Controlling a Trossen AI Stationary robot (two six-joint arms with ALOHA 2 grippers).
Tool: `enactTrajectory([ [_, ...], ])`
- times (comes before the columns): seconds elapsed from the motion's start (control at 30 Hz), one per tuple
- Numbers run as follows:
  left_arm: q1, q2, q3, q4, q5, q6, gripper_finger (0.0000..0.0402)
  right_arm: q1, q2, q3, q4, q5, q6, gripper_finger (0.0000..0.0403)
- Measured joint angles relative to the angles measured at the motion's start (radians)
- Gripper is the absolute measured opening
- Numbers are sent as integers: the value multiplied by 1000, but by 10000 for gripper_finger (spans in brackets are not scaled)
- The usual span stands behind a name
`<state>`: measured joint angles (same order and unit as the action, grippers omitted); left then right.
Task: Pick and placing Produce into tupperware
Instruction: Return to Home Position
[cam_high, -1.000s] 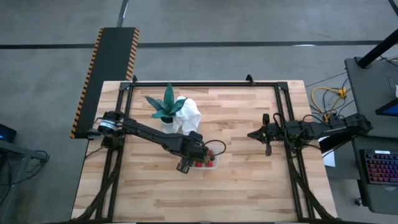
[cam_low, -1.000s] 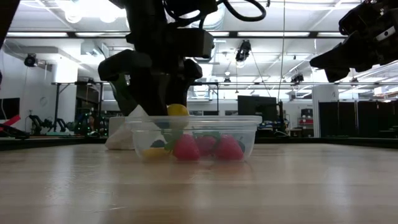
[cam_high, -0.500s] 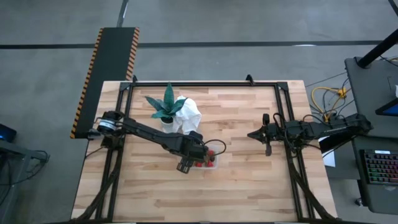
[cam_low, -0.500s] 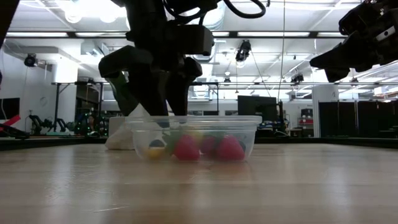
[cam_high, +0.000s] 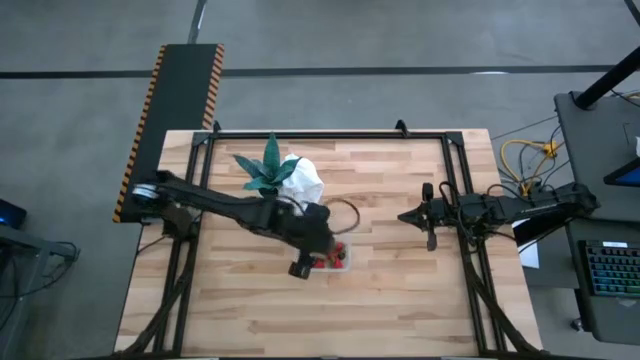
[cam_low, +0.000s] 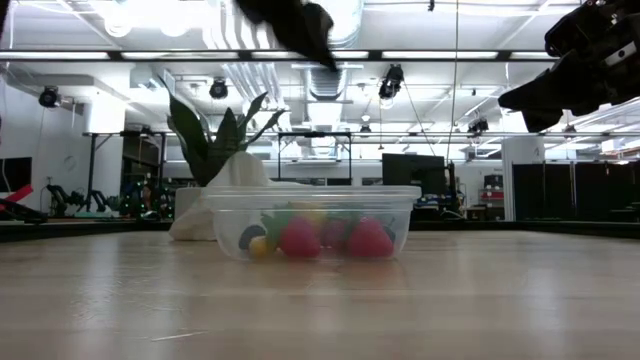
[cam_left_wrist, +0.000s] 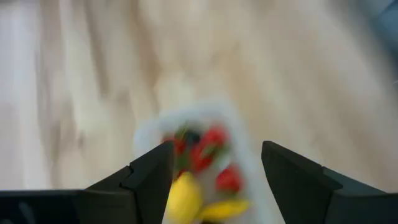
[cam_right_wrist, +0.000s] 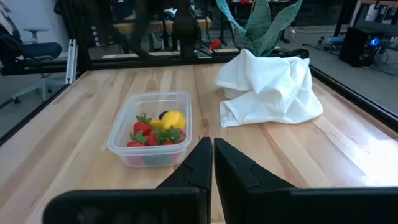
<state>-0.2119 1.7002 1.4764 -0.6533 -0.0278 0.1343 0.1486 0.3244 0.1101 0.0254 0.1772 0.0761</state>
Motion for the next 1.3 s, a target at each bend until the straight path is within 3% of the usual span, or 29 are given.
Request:
enactTrajectory([
  [0.13, -4, -157, -52, 172, 126, -8, 228, 0, 0, 0, -2, 0, 3, 9],
  [0.23, -10, -294, -119, 262, 127, -1, 228, 0, 2, 0, -9, 0, 17, 9],
  [0.43, -55, -547, -332, 309, -49, -80, 228, 0, 2, 0, -23, 0, 33, 9],
  [0.57, -114, -680, -521, 457, -114, -129, 228, 0, 2, 0, -23, 0, 38, 9],
  [0.77, -156, -780, -845, 825, -179, -162, 228, 0, 2, 0, -23, 0, 56, 9],
  [0.9, -153, -729, -1016, 1131, -142, -207, 228, 0, 2, 0, -22, 0, 56, 9],
  [1.03, -114, -648, -1049, 1292, -139, -154, 228, 0, 2, 0, -21, 3, 48, 9],
  [1.17, -19, -634, -990, 1288, -132, -26, 228, 0, 5, 0, -13, 7, 22, 9],
  [1.3, 65, -724, -909, 1074, -116, 35, 228, 0, 5, 0, 6, 7, 5, 9],
])
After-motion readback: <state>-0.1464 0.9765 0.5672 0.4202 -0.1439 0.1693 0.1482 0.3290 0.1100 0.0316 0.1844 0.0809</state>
